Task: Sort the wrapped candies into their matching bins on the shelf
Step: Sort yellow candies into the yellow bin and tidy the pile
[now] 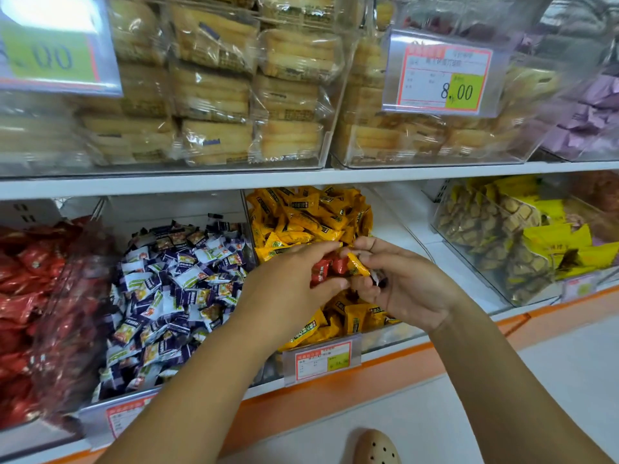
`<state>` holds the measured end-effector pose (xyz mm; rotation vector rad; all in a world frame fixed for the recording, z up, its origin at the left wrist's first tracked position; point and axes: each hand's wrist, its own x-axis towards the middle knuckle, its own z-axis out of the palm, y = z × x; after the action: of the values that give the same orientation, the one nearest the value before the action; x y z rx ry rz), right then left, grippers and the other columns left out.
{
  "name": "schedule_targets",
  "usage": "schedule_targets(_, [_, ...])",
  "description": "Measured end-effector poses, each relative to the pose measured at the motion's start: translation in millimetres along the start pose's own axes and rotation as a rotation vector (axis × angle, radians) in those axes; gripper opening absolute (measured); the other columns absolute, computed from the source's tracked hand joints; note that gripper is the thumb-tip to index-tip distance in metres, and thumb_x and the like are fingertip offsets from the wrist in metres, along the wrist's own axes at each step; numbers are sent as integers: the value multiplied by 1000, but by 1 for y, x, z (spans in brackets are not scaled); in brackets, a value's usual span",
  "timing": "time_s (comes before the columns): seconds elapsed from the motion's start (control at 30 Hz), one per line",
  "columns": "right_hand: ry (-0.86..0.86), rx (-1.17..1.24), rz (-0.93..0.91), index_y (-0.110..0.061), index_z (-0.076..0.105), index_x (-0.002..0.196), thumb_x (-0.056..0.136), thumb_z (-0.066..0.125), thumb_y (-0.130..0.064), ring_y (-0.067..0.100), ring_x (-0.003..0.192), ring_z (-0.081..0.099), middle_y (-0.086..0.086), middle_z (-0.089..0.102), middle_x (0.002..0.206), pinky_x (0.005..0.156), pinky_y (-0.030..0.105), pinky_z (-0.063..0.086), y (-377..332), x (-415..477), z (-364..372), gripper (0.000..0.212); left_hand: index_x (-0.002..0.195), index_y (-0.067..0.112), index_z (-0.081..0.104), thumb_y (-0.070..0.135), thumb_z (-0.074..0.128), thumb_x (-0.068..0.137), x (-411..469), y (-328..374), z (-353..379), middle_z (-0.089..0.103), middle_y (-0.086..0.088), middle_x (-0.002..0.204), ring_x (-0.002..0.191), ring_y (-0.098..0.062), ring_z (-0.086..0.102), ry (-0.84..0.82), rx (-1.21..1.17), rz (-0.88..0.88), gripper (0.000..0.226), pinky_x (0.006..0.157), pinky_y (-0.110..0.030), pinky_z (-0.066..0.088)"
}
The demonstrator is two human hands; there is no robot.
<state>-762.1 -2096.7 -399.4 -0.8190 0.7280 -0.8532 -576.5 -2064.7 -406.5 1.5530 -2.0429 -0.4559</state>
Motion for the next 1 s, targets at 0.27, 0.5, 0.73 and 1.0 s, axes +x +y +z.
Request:
schedule_targets(0.27, [219, -259, -163, -10, 60, 108, 90, 53, 1, 18, 58, 57, 10, 68, 113, 56, 25, 49, -12, -1, -17, 23, 97, 33, 64, 45, 49, 93, 7, -8, -2, 58, 14, 79, 73, 1, 52, 97, -215, 31, 20, 60, -17, 40])
schedule_targets(0.5, [441, -854, -336, -26, 61, 110, 97, 46, -3, 13, 47, 50, -4, 68, 108, 45, 22, 39, -7, -4, -11, 30, 88, 22, 61, 38, 47, 96, -7, -15, -22, 50, 16, 47, 41, -3, 40, 26, -488, -99, 23, 45, -16, 32])
schedule_targets(0.73, [87, -739, -281, -26, 49, 124, 97, 40, 1, 14, 77, 64, 1, 69, 104, 71, 27, 53, 23, 9, 80, 40, 97, 25, 61, 31, 47, 98, -41, -44, -74, 66, 22, 69, 45, 0, 45, 110, -493, -163, 16, 49, -15, 37])
schedule_targets(1.0, [-54, -1076, -371, -34, 40, 138, 100, 46, -24, 15, 121, 53, -15, 49, 136, 99, 26, 47, 73, 55, 146, 40, 116, 21, 65, 30, 61, 91, -104, -159, -156, 62, -2, 108, 97, -18, 57, 559, 34, -449, 28, 84, -27, 40])
